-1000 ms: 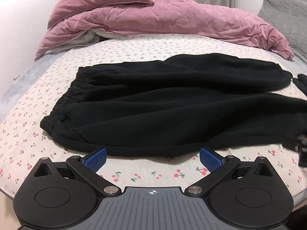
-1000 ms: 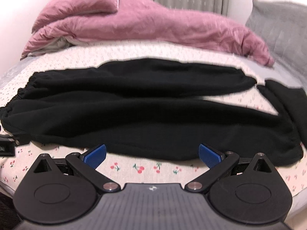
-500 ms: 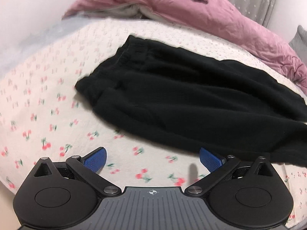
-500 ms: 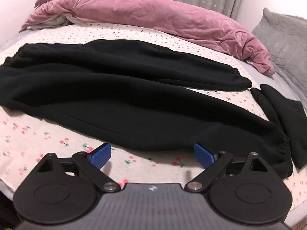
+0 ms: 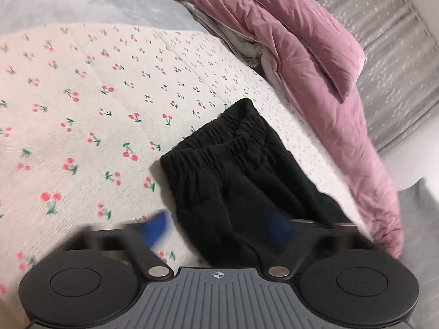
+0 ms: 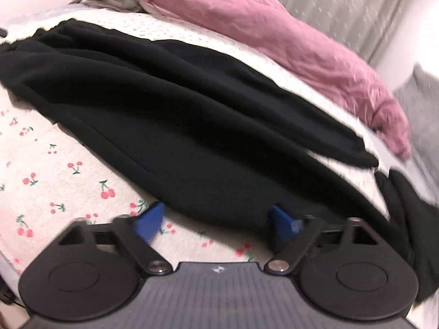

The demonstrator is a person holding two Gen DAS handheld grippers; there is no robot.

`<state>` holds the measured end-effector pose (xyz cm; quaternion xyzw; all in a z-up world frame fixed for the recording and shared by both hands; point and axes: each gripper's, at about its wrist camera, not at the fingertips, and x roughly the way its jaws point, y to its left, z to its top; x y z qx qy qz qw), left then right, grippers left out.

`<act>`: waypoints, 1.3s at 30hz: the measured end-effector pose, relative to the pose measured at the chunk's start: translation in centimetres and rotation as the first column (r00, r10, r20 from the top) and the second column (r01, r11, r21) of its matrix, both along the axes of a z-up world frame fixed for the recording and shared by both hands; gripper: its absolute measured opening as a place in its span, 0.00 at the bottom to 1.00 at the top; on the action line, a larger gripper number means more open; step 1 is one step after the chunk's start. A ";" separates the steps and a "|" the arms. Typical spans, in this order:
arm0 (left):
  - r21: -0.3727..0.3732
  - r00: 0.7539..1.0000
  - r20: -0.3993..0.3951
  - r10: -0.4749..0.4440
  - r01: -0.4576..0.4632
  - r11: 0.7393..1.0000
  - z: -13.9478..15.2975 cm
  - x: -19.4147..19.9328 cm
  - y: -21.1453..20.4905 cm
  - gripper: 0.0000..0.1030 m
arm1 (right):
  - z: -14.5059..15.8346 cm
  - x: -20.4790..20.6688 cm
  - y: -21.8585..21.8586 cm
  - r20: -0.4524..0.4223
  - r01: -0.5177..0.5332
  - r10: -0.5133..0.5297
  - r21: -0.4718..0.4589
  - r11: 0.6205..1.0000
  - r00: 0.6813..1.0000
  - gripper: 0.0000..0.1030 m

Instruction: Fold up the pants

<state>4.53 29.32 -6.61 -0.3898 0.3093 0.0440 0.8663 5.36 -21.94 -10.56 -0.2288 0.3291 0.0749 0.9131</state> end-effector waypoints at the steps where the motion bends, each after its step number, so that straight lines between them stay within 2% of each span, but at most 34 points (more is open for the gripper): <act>1: 0.011 1.000 -0.019 0.008 -0.008 1.000 -0.2 0.3 0.2 0.23 | -0.1 0.0 0.3 0.013 -0.022 0.023 -0.029 0.999 1.000 0.44; 2: 0.033 0.999 -0.029 0.014 -0.013 0.999 -0.2 0.4 0.2 0.20 | -0.2 0.1 0.7 0.016 -0.051 0.052 -0.056 0.997 0.999 0.34; 3: 0.039 1.000 -0.017 0.014 -0.013 0.999 -0.1 0.6 0.6 0.18 | -0.3 0.3 1.1 0.004 -0.075 0.076 -0.068 0.995 0.997 0.14; 4: 0.048 1.000 -0.004 0.023 -0.023 0.999 0.1 0.4 0.8 0.14 | -0.5 0.4 1.5 -0.008 -0.088 0.088 -0.074 0.993 0.996 0.09; 7: 0.090 0.996 0.065 0.063 -0.068 0.994 1.7 -0.3 2.3 0.10 | -0.7 0.1 3.2 -0.010 -0.111 0.110 -0.148 0.983 0.994 0.06; 8: 0.126 0.992 0.083 0.097 -0.107 0.986 2.6 -0.6 2.9 0.01 | -0.4 -0.1 3.5 -0.019 -0.125 0.123 -0.142 0.982 0.992 0.06; 9: 0.230 0.980 0.098 0.172 -0.191 0.954 3.7 -1.1 3.3 0.00 | -0.1 -0.4 3.7 -0.029 -0.135 0.132 -0.128 0.983 0.991 0.05; 10: 0.341 0.963 0.146 0.227 -0.265 0.902 5.1 -2.0 3.8 0.00 | 0.2 -0.7 3.8 -0.033 -0.141 0.138 -0.123 0.982 0.990 0.04; 11: 0.408 0.946 0.190 0.264 -0.321 0.855 6.3 -2.9 5.0 0.00 | 0.6 -1.1 3.9 -0.039 -0.150 0.147 -0.110 0.982 0.988 0.04; 12: 0.419 0.940 0.204 0.275 -0.338 0.843 7.2 -3.6 6.3 0.00 | 1.0 -1.5 3.9 -0.042 -0.157 0.153 -0.096 0.983 0.987 0.04; 13: 0.418 0.943 0.194 0.270 -0.328 0.847 7.7 -4.1 7.7 0.00 | 1.3 -1.8 3.9 -0.046 -0.164 0.160 -0.087 0.983 0.986 0.04; 16: 0.369 0.977 0.103 0.184 -0.209 0.905 8.5 -4.7 10.9 0.00 | 2.2 -2.3 4.4 -0.074 -0.201 0.197 -0.057 0.978 0.978 0.04; 17: 0.366 0.983 0.084 0.161 -0.181 0.913 8.4 -4.8 10.9 0.02 | 2.4 -2.4 4.5 -0.079 -0.203 0.199 -0.050 0.978 0.977 0.04; 18: 0.377 0.991 0.061 0.121 -0.135 0.917 8.2 -4.7 10.6 0.07 | 2.5 -2.4 4.6 -0.085 -0.201 0.197 -0.047 0.978 0.977 0.05; 20: 0.398 0.998 0.035 0.046 -0.057 0.916 7.8 -4.2 9.5 0.26 | 2.9 -2.1 4.4 -0.099 -0.187 0.184 -0.023 0.982 0.978 0.15; 22: 0.412 0.999 0.034 -0.003 -0.011 0.911 7.4 -3.4 8.1 0.91 | 3.6 -1.3 3.7 -0.111 -0.182 0.189 0.067 0.981 0.976 0.40; 23: 0.426 0.998 0.048 -0.033 0.009 0.905 7.2 -2.8 7.3 0.95 | 4.0 -1.0 3.4 -0.115 -0.177 0.189 0.103 0.979 0.975 0.45; 24: 0.440 0.996 0.058 -0.063 0.031 0.897 7.1 -1.7 6.4 0.95 | 4.6 -0.9 3.1 -0.113 -0.172 0.188 0.139 0.975 0.976 0.53; 25: 0.452 0.994 0.050 -0.099 0.067 0.890 6.9 -0.5 5.9 0.95 | 5.2 -1.0 3.0 -0.107 -0.173 0.191 0.161 0.972 0.976 0.56; 27: 0.453 0.987 -0.010 -0.158 0.145 0.880 6.3 2.0 5.1 0.95 | 6.6 -1.0 2.8 -0.094 -0.183 0.205 0.200 0.963 0.974 0.59; 29: 0.409 0.984 -0.055 -0.168 0.175 0.896 5.6 3.8 4.7 0.95 | 7.8 -0.3 3.1 -0.081 -0.190 0.212 0.221 0.956 0.974 0.65; 33: 0.237 0.979 -0.050 -0.198 0.204 0.950 3.7 3.9 4.3 0.95 | 9.7 3.1 5.7 -0.053 -0.255 0.278 0.265 0.930 0.959 0.75; 37: 0.136 0.972 -0.109 -0.210 0.224 0.965 1.3 3.5 3.3 0.94 | 10.2 8.1 10.9 -0.008 -0.373 0.389 0.266 0.889 0.921 0.86; 39: 0.116 0.977 -0.090 -0.196 0.205 0.972 0.8 2.9 3.0 0.93 | 9.9 11.7 13.8 -0.007 -0.416 0.434 0.269 0.869 0.901 0.87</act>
